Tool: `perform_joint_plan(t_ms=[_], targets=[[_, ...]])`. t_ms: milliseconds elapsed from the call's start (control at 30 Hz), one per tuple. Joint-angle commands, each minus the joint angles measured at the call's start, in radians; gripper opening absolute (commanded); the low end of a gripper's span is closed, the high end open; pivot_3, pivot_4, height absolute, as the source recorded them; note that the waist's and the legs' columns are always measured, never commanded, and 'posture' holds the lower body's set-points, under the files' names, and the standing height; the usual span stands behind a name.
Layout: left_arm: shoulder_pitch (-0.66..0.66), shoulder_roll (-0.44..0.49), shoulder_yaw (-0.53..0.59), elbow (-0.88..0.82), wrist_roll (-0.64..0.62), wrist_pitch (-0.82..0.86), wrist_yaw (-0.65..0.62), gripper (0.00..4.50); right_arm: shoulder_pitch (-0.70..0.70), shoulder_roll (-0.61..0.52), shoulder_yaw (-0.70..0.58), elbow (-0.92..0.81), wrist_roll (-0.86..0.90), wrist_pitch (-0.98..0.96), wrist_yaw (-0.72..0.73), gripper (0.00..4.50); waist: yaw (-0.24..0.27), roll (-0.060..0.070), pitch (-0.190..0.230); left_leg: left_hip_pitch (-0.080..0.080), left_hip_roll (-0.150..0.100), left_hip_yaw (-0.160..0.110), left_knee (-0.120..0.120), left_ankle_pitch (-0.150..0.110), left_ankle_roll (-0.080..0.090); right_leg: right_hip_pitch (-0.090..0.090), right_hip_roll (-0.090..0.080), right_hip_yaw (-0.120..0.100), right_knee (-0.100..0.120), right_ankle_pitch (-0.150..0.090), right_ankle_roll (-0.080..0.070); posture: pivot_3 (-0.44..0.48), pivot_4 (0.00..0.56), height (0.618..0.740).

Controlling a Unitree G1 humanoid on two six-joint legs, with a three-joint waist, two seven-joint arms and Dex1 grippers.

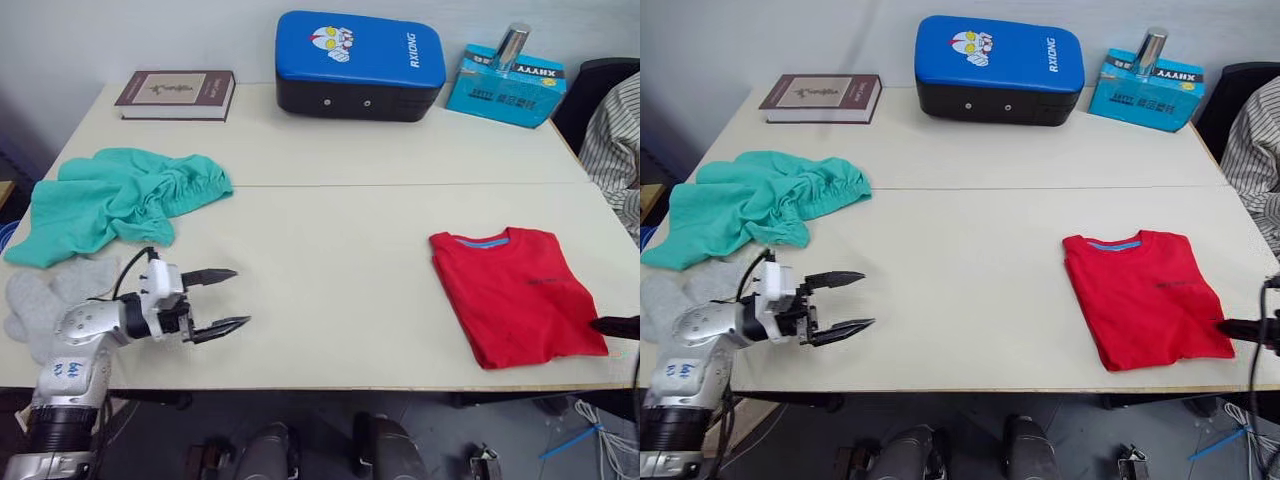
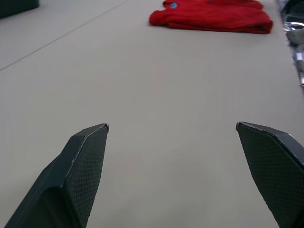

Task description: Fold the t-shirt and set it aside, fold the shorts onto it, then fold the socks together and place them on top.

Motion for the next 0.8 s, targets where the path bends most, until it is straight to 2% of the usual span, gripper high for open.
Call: perform_joint_plan(t_ms=[33,133,233,300,467,633,700,800], targets=[[0.117,0.015,0.161,-0.012,0.037,-0.050,0.120,4.50,0.127,0.191,-0.225,-0.348,0.019,-0.314,-0.013,4.48,-0.015,-0.006,0.001,0.001,0.002,0.000,-0.001,-0.001,-0.002,0.001,0.002,-0.002,-0.001,0.000,0.000,0.000,0.150,0.740],[0.223,-0.015,0.273,-0.024,0.051,-0.086,0.216,4.50,0.169,0.399,-0.235,-0.554,0.022,-0.513,-0.076,4.48,-0.025,-0.007,0.001,0.003,0.005,0.000,-0.001,-0.003,-0.005,0.003,0.005,-0.007,0.000,0.000,0.000,0.000,0.150,0.740],[0.321,-0.054,0.400,-0.019,0.052,-0.119,0.315,4.50,0.209,0.519,-0.117,-0.691,-0.025,-0.716,-0.043,4.48,-0.022,-0.007,0.002,0.004,0.004,0.000,0.000,-0.004,-0.008,0.003,0.003,-0.004,0.002,0.000,0.000,0.000,0.150,0.740],[0.381,-0.080,0.480,-0.014,0.037,-0.119,0.367,4.50,0.223,0.582,-0.034,-0.752,-0.039,-0.783,-0.049,4.48,-0.022,-0.007,0.002,0.004,0.004,0.000,0.000,-0.004,-0.007,0.003,0.003,-0.001,0.002,0.000,0.000,0.000,0.150,0.740],[0.544,-0.167,0.636,-0.028,-0.010,-0.082,0.463,4.50,0.248,0.693,0.107,-0.734,-0.130,-0.927,-0.102,4.48,-0.021,-0.011,0.001,0.005,0.004,-0.001,0.000,-0.004,-0.008,0.003,0.001,0.000,0.003,-0.001,-0.003,0.000,0.150,0.740],[0.605,-0.182,0.663,-0.093,-0.076,0.035,0.499,4.50,0.265,0.754,0.162,-0.727,-0.163,-0.972,-0.169,4.48,-0.016,-0.014,-0.001,0.005,0.003,-0.002,0.000,-0.007,-0.003,0.004,-0.001,0.000,0.002,-0.002,-0.004,0.000,0.150,0.740],[0.554,-0.141,0.631,-0.128,-0.096,0.106,0.517,4.50,0.250,0.776,0.174,-0.723,-0.156,-0.964,-0.204,4.48,-0.013,-0.014,-0.001,0.006,0.003,-0.003,0.000,-0.007,-0.003,0.004,-0.001,0.000,0.003,-0.003,-0.007,0.000,0.150,0.740],[0.395,-0.016,0.534,-0.131,-0.085,0.221,0.523,4.50,0.189,0.803,0.197,-0.742,-0.134,-0.921,-0.253,4.48,0.004,-0.014,-0.001,0.008,0.004,-0.003,0.000,-0.006,-0.005,0.004,-0.001,-0.001,0.007,-0.003,-0.010,0.000,0.150,0.740]])
